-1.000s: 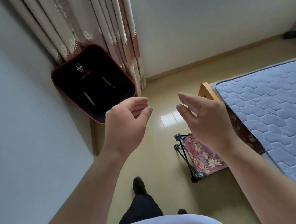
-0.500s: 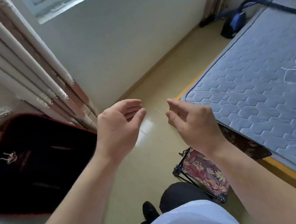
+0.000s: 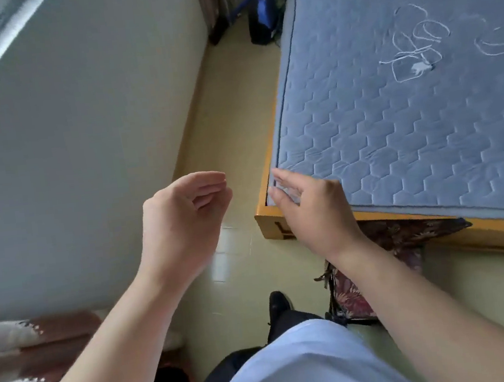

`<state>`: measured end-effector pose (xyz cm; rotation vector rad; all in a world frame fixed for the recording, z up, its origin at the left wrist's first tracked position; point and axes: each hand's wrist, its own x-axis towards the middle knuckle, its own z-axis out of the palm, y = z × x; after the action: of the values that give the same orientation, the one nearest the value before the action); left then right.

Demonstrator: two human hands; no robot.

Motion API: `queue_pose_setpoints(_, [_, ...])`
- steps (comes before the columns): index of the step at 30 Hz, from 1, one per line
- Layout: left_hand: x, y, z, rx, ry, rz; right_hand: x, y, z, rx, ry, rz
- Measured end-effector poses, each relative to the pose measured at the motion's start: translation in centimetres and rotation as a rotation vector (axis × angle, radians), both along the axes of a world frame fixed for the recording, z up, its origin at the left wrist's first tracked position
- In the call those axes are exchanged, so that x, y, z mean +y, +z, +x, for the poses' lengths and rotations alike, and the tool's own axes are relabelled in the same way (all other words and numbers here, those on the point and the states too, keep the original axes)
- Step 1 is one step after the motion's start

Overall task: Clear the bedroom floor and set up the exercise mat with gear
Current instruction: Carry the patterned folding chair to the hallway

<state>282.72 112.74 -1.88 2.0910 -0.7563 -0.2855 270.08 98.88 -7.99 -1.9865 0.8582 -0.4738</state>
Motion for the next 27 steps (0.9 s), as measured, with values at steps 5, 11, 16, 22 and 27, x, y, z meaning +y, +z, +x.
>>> queue_pose_setpoints(5, [-7.4,0.3,5.5,-0.014,-0.225,0.031,-3.8,0.5,2.4,-0.008,-0.201,0.015])
queue_pose_setpoints(11, [-17.8,-2.0,7.7,0.044,-0.653,0.083,-7.7,-1.3,1.8,0.088,-0.588,-0.049])
queue_pose_setpoints(16, [-25.2,-4.1,7.9,0.041,-1.100,0.106,-7.2,-2.2,2.0,0.187,-1.014,-0.020])
queue_pose_setpoints(22, [-30.2,-6.5,6.4,-0.080,-1.548,0.073,-2.9,-3.9,4.3,0.080,-1.469,0.151])
queue_pose_setpoints(27, [-31.5,-8.8,2.8,-0.133,-1.765,0.176,-0.1,-5.2,6.3,0.074,-1.685,0.246])
